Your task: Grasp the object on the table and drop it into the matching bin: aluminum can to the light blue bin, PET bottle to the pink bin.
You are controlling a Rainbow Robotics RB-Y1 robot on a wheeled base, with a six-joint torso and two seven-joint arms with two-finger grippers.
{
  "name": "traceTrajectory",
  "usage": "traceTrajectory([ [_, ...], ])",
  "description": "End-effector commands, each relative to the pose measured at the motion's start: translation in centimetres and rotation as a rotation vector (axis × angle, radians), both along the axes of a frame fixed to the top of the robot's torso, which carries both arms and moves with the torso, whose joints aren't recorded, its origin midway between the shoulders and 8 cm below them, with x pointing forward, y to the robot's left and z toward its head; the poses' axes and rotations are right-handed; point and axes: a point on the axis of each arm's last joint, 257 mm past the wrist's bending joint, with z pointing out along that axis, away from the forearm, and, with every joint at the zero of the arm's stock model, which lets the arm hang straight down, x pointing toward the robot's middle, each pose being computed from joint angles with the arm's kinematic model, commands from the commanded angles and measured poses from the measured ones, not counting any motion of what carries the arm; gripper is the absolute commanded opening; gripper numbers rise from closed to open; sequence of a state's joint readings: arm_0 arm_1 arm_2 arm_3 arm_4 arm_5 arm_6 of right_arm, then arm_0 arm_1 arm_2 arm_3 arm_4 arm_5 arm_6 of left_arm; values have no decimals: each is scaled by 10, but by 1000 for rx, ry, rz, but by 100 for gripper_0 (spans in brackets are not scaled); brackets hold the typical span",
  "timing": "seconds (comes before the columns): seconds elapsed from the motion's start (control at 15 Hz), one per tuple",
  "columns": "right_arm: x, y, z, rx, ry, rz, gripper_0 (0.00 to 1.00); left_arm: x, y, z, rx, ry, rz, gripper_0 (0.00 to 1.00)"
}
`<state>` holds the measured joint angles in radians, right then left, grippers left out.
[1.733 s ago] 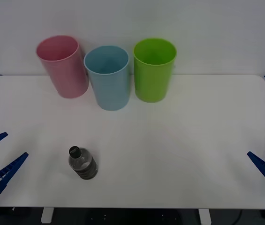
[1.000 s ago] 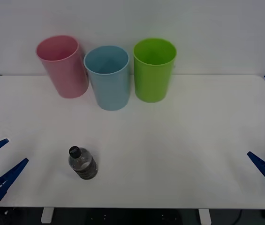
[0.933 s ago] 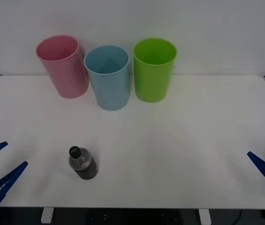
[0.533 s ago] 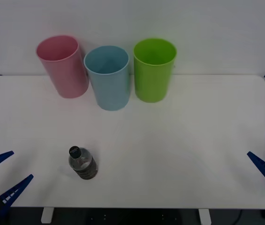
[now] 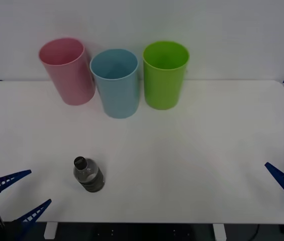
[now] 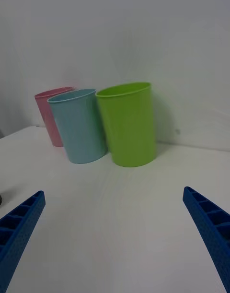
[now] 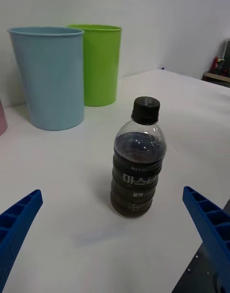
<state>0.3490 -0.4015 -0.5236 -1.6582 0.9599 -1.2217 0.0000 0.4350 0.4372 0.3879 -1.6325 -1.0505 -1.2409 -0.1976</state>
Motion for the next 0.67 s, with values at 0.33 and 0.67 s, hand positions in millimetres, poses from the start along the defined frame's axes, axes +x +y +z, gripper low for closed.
traceTrajectory([
  [0.33,0,0,0,0,0,0,100,22,-20,-26,-41,29,-37,100],
  [0.67,0,0,0,0,0,0,100,33,-39,-38,5,-3,-66,100],
])
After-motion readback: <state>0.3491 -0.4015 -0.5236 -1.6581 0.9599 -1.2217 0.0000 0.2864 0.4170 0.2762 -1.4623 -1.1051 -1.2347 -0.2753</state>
